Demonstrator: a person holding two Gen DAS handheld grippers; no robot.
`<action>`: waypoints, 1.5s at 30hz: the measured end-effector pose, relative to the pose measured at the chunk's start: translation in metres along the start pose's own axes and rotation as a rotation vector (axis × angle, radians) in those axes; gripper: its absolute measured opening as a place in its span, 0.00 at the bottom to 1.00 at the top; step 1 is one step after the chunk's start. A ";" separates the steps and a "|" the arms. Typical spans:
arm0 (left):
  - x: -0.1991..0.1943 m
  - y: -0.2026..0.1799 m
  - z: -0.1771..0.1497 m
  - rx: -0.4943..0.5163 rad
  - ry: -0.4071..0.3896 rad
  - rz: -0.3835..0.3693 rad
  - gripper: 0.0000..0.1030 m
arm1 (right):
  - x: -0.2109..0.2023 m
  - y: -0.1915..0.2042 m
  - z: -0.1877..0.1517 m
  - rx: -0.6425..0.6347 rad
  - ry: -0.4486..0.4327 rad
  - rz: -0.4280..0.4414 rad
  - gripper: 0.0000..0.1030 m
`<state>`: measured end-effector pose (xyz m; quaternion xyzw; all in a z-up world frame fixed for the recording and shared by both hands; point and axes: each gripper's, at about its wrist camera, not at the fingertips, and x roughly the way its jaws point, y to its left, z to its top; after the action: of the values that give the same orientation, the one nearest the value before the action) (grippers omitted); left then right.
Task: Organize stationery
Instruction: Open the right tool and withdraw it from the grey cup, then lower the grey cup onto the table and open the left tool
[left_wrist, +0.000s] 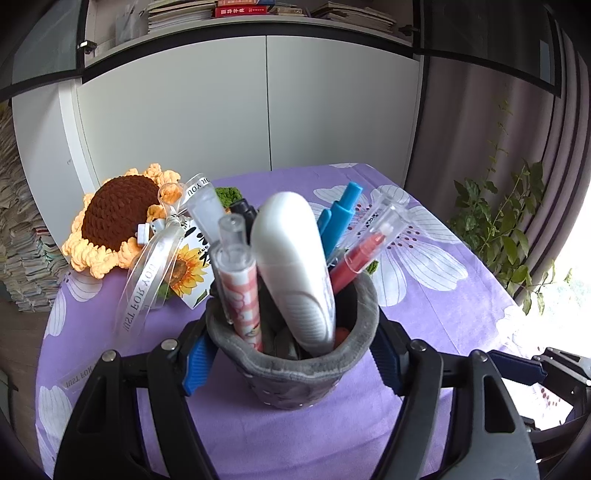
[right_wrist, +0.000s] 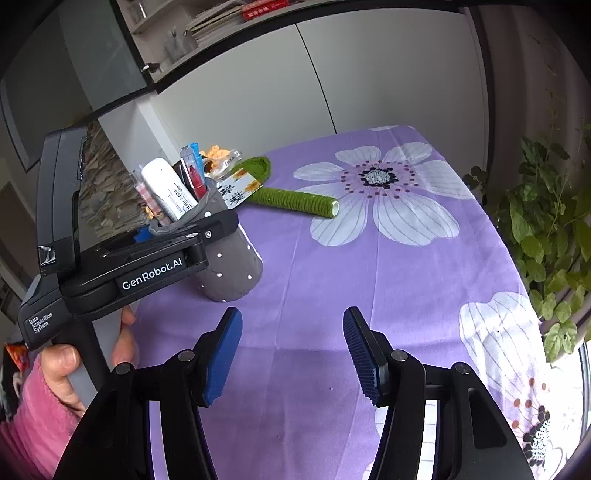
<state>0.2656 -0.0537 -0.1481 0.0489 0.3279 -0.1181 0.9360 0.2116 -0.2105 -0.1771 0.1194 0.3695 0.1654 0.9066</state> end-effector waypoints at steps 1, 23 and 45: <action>-0.001 -0.001 -0.001 0.008 -0.004 0.008 0.75 | 0.000 0.000 0.000 0.001 -0.001 0.000 0.56; -0.030 0.005 -0.019 0.040 -0.025 0.077 0.89 | 0.000 -0.003 -0.003 0.019 0.010 -0.006 0.56; -0.170 0.003 -0.030 0.054 -0.274 0.162 0.99 | -0.075 0.057 0.012 -0.123 -0.142 -0.095 0.56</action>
<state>0.1202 -0.0135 -0.0650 0.0837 0.1889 -0.0566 0.9768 0.1576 -0.1888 -0.1023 0.0575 0.2987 0.1356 0.9429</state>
